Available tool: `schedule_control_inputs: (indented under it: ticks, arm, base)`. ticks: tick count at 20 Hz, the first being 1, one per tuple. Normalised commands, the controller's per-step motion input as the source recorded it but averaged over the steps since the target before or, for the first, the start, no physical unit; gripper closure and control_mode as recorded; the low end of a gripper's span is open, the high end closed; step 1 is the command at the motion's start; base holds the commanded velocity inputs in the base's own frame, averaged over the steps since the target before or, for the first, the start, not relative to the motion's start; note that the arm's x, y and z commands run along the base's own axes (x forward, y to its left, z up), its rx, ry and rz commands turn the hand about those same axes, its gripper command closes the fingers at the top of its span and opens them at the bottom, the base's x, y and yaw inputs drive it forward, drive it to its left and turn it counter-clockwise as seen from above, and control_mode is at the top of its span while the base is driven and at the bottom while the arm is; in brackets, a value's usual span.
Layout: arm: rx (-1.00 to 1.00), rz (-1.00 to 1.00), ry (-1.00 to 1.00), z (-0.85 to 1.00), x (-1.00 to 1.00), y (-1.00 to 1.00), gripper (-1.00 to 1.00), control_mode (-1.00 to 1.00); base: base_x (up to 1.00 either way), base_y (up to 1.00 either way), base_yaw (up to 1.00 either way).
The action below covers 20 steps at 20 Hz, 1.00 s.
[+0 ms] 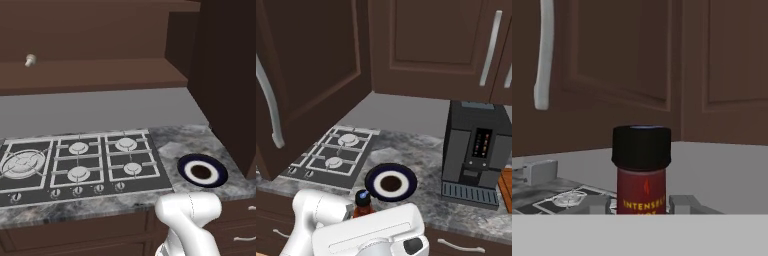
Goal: Pick the chicken drumstick from the plate and place it on the cutting board. Then pick the condiment bottle from the cabinet and place it next to the cutting board.
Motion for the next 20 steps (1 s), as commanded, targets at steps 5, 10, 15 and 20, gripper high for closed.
schedule_control_inputs:
  ticks: [5,10,15,20]
  arm:
    - [0.0,0.0,0.0,0.0,0.0,0.0,1.0,1.0]
    - [0.0,0.0,0.0,0.0,0.0,0.0,1.0,1.0]
    - [0.0,0.0,0.0,0.0,0.13,0.0,1.0,-1.0]
    - [0.0,0.0,0.0,0.0,0.01,0.0,1.0,-1.0]
  base:
    - [0.5,-0.01,0.0]
    - [0.42,0.0,0.0]
    - [0.0,0.0,0.0]
    - [0.0,0.0,0.0]
